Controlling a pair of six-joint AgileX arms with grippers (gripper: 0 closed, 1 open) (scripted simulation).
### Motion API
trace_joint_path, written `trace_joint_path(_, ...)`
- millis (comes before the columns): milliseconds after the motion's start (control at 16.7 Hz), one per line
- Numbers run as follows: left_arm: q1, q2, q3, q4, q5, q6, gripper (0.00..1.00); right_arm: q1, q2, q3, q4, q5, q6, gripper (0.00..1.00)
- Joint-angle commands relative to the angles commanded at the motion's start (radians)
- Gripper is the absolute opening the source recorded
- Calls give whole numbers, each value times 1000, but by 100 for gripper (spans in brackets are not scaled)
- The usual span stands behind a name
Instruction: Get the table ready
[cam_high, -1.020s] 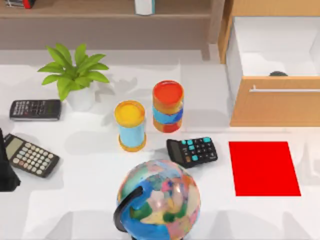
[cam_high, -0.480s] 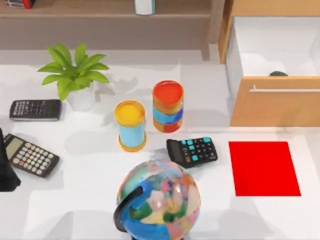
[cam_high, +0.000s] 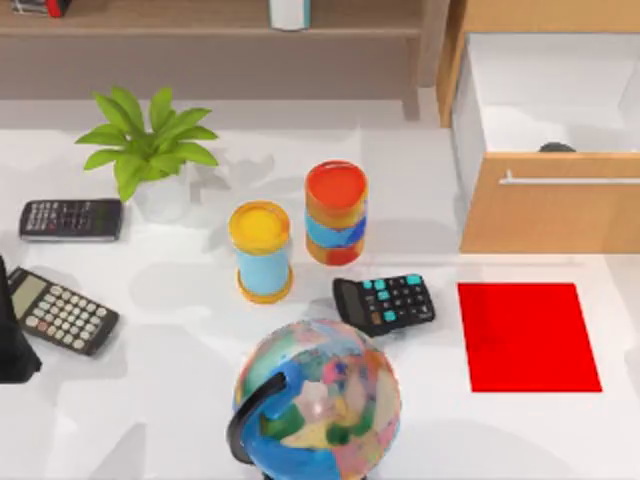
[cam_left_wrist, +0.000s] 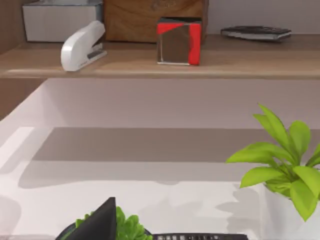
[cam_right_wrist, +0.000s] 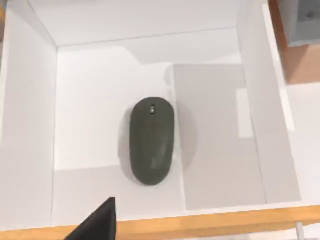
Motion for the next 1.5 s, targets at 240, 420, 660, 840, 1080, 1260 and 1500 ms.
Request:
trace_joint_path(240,0,0,0,0,0,0,100,58,348,300,-144,-16,2,100)
trace_joint_path(420,0,0,0,0,0,0,100,88,624,516,-287,-26,21,100)
trace_joint_path(660,0,0,0,0,0,0,100,84,888,746,-443,-20,62,100)
trace_joint_path(840,0,0,0,0,0,0,100,76,993,848,-497,-13,98,100)
trace_joint_path(1080,0,0,0,0,0,0,100,74,1018,873,-504,-9,111,100)
trace_joint_path(1260,0,0,0,0,0,0,100,79,1017,870,-503,-10,110,100)
trace_joint_path(1500,0,0,0,0,0,0,100,78,1014,855,-491,-10,112,100)
